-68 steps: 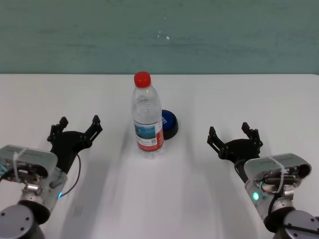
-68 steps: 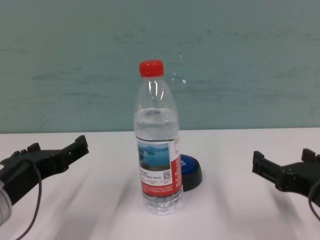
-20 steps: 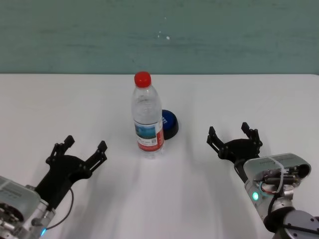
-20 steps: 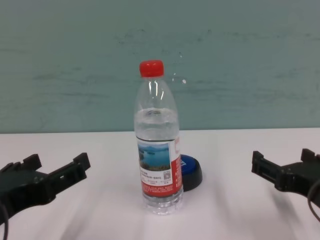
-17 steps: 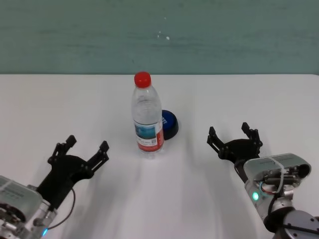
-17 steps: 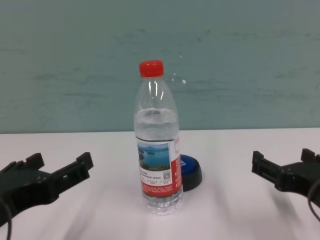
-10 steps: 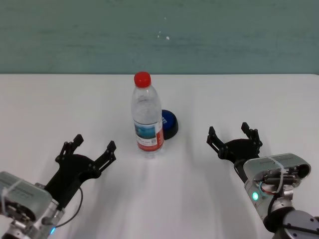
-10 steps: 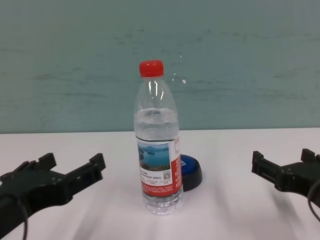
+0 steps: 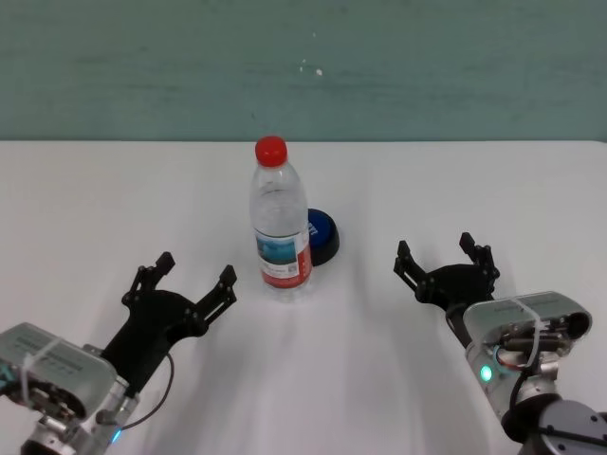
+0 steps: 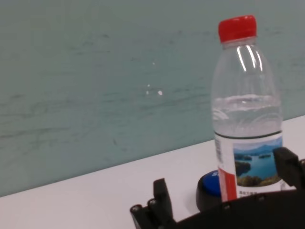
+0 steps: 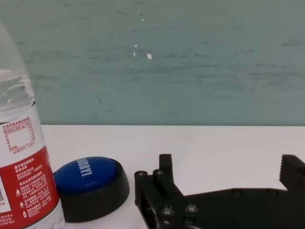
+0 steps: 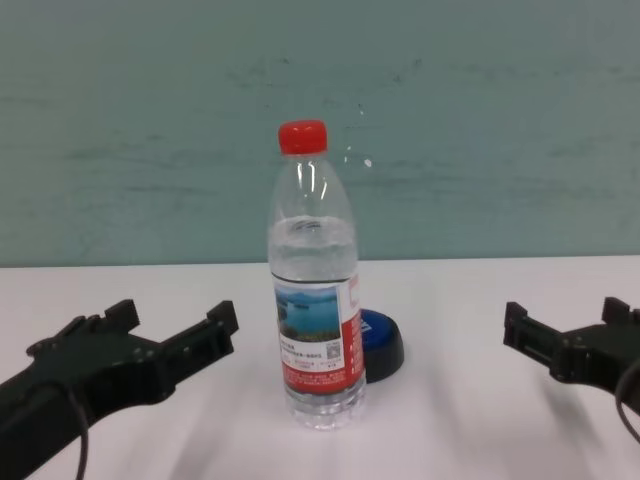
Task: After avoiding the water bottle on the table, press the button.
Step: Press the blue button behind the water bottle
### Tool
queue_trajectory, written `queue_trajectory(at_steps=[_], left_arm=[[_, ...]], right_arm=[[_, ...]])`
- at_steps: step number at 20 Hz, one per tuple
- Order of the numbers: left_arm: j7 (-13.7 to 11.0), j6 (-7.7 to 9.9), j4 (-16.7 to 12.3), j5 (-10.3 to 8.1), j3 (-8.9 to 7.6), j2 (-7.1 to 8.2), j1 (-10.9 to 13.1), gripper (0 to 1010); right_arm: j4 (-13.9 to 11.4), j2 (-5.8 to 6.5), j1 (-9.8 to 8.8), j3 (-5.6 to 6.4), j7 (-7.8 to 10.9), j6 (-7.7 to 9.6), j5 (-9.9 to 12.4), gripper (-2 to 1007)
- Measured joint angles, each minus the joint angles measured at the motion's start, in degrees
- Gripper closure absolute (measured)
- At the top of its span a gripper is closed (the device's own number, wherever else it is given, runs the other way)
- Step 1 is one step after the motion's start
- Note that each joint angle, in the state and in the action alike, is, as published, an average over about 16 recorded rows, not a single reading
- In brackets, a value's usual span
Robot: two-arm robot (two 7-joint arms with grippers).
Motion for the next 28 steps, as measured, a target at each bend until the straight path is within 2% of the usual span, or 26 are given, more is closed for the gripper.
queue_trajectory(at_steps=[18,28], left_arm=[[0.28,-0.13,0.26,0.65,1.11,-0.60,-0.30,0],[1.01,-0.54,1.15,2.33,1.97,-1.13,-0.69,0]], right_arm=[[0.00,-0.01,0.00,0.00,0.00,0.00,0.00,1],[0.00,0.00,0.00,0.00,0.00,0.00,0.00,1]])
